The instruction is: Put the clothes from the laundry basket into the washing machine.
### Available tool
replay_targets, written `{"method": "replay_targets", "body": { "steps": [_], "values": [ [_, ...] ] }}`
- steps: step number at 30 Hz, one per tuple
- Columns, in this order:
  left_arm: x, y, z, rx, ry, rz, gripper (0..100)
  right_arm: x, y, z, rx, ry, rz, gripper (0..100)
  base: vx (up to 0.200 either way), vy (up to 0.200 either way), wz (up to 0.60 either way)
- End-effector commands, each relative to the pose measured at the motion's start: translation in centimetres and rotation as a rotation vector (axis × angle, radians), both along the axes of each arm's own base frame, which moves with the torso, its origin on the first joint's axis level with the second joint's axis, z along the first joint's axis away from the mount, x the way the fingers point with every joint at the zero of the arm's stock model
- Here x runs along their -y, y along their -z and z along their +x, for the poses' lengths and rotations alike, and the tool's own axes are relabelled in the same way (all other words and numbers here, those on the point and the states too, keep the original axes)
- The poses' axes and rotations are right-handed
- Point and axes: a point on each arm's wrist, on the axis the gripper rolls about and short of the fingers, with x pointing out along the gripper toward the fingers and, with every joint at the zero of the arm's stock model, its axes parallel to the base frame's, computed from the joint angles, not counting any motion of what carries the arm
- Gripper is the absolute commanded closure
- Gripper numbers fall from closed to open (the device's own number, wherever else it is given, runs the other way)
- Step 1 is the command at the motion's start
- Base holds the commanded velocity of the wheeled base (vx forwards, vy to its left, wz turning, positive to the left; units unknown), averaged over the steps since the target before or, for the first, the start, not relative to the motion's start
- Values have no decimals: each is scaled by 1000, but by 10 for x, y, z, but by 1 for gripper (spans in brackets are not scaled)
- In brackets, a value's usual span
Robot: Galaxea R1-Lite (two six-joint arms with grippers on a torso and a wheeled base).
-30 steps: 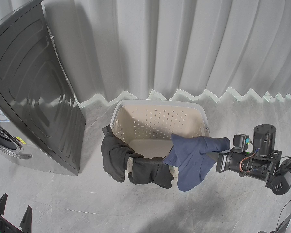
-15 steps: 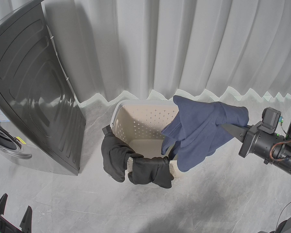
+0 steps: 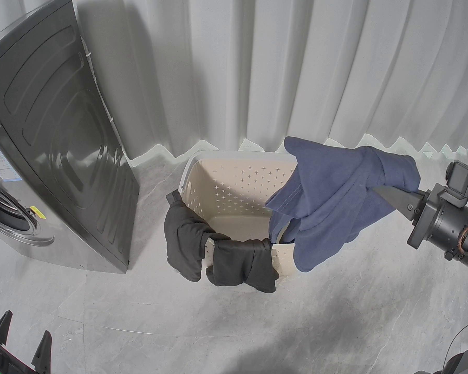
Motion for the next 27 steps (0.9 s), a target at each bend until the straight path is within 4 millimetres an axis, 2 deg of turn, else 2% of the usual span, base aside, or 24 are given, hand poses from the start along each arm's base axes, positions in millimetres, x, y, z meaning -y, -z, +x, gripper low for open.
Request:
{"method": "replay_targets", "body": {
  "steps": [1,5,27],
  "values": [
    [0,5,0,0,-1,0,0,1,-1,-2,8,-4,4,100,0,0,0],
    [0,5,0,0,-1,0,0,0,-3,-2,14,-9,8,100,0,0,0],
    [0,5,0,0,0,-2,0,-1,-10,-1,52,-12,33,100,0,200,0]
  ]
}}
